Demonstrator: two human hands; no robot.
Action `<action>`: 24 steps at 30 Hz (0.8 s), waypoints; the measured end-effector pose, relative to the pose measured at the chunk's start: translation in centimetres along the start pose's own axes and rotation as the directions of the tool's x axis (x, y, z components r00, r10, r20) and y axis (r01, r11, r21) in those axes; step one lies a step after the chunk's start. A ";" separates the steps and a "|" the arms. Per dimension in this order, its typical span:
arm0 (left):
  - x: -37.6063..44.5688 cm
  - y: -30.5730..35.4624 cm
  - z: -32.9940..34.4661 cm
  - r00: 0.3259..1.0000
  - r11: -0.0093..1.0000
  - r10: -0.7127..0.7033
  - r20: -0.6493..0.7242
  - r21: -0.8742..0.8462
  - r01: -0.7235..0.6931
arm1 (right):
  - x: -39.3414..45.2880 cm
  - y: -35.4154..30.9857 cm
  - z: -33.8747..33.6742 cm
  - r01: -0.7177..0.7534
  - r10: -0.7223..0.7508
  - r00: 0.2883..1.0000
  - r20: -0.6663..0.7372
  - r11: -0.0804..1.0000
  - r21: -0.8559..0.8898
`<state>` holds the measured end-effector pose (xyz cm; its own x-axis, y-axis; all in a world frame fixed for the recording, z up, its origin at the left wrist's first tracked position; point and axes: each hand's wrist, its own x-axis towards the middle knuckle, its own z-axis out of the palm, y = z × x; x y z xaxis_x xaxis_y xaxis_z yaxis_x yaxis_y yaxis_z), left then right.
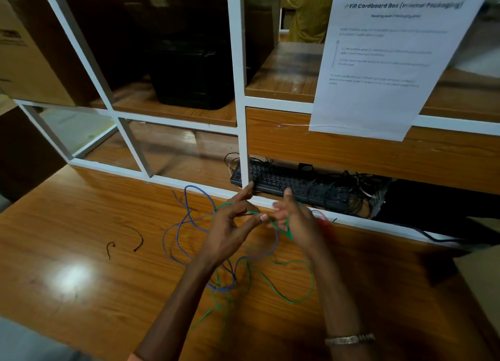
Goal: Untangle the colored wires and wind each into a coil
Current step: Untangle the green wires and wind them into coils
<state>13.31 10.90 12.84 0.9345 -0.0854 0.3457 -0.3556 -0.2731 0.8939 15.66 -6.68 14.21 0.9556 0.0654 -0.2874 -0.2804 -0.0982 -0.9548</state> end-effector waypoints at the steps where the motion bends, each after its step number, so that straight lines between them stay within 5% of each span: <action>1: 0.2 0.0 -0.2 1.000 1.000 0.000 0.009 -0.015 0.001 | -0.5 -0.3 0.1 -0.064 0.065 0.992 0.105 0.998 -0.018; 6: 0.7 -0.5 -1.5 0.997 0.999 -0.036 0.073 -0.031 0.038 | -2.7 -1.3 1.0 -0.091 0.174 0.899 0.401 0.972 -0.217; 9: 0.5 -1.9 -2.6 0.988 0.992 -0.119 0.101 -0.028 0.122 | -3.0 -1.1 0.5 -0.191 0.189 0.716 0.672 0.979 -0.073; 13: -0.3 -3.2 -2.8 0.984 0.967 -0.180 0.004 -0.180 0.178 | -3.5 -0.9 0.4 -0.249 -0.093 0.429 0.899 0.944 0.217; 16: -0.3 -3.7 -1.7 0.973 0.977 -0.208 -0.101 -0.076 0.201 | -3.3 -1.7 -0.3 -0.377 -0.489 0.284 0.825 0.734 0.564; 17: -0.5 -3.6 -1.2 0.968 0.975 -0.220 -0.118 -0.033 0.218 | -3.0 -2.1 -0.7 -0.461 -0.586 0.280 0.760 0.613 0.642; 19: -1.1 -3.6 -0.4 0.963 0.969 -0.244 -0.115 0.002 0.246 | -2.5 -3.1 -1.6 -0.487 -0.692 0.426 0.582 0.367 0.793; 21: -1.7 -3.8 0.2 0.963 0.966 -0.257 -0.087 0.005 0.258 | -2.3 -3.8 -2.4 -0.289 -0.666 0.660 0.349 0.204 0.935; 24: -2.1 -4.0 0.5 0.929 0.923 -0.354 -0.105 -0.200 0.329 | -1.6 -4.4 -3.6 -0.027 -0.529 0.843 0.096 0.137 0.990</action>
<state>12.78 11.71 8.39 0.9924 0.1184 0.0345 -0.0241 -0.0884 0.9958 15.71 -9.97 19.16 0.9451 0.2029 0.2561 -0.1542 0.9680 -0.1978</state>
